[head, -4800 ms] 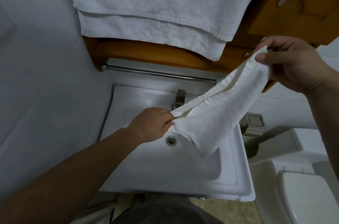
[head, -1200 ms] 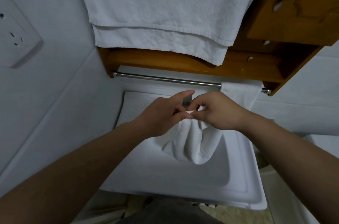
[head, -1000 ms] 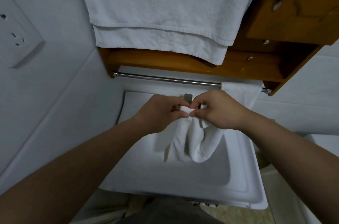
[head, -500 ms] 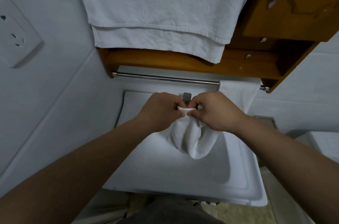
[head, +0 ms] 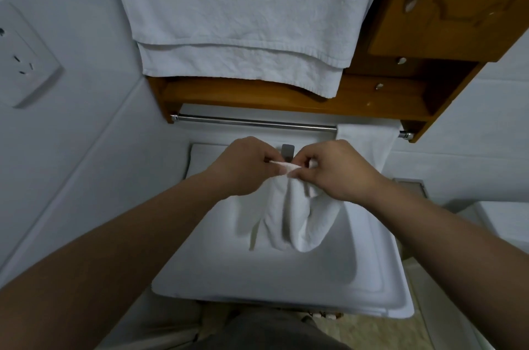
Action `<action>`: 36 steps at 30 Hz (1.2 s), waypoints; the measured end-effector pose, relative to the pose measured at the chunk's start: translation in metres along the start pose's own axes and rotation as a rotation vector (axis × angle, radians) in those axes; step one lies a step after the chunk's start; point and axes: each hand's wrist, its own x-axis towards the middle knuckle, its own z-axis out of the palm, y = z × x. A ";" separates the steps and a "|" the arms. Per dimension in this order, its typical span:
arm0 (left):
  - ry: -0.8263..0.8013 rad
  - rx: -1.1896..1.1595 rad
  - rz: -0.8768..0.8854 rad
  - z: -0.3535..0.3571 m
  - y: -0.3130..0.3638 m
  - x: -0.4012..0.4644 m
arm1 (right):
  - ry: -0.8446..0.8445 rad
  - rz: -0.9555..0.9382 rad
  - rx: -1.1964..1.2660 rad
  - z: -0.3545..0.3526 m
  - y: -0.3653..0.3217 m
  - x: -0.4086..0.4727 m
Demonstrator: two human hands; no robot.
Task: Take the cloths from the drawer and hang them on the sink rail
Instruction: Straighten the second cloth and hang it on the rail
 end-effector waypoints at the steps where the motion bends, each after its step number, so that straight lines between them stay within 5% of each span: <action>1: 0.048 -0.016 -0.028 -0.002 -0.003 0.001 | 0.019 0.029 0.046 -0.002 0.004 0.000; 6: 0.201 0.104 -0.147 -0.017 -0.030 0.004 | 0.236 0.320 0.248 -0.018 0.042 -0.002; 11: 0.267 0.170 -0.263 -0.027 -0.056 0.000 | 0.622 0.674 0.472 -0.034 0.088 -0.015; 16: 0.259 0.131 -0.255 -0.016 -0.052 0.001 | 0.722 0.790 0.597 -0.032 0.096 -0.021; 22: 0.357 -0.203 -0.364 -0.018 -0.058 0.002 | 0.577 0.865 0.711 -0.033 0.098 -0.025; 30: 0.390 -0.360 -0.378 -0.022 -0.060 0.006 | 0.269 0.858 0.920 -0.041 0.099 -0.033; 36: 0.434 -0.457 -0.470 -0.025 -0.071 0.007 | 0.008 0.678 1.173 -0.046 0.118 -0.043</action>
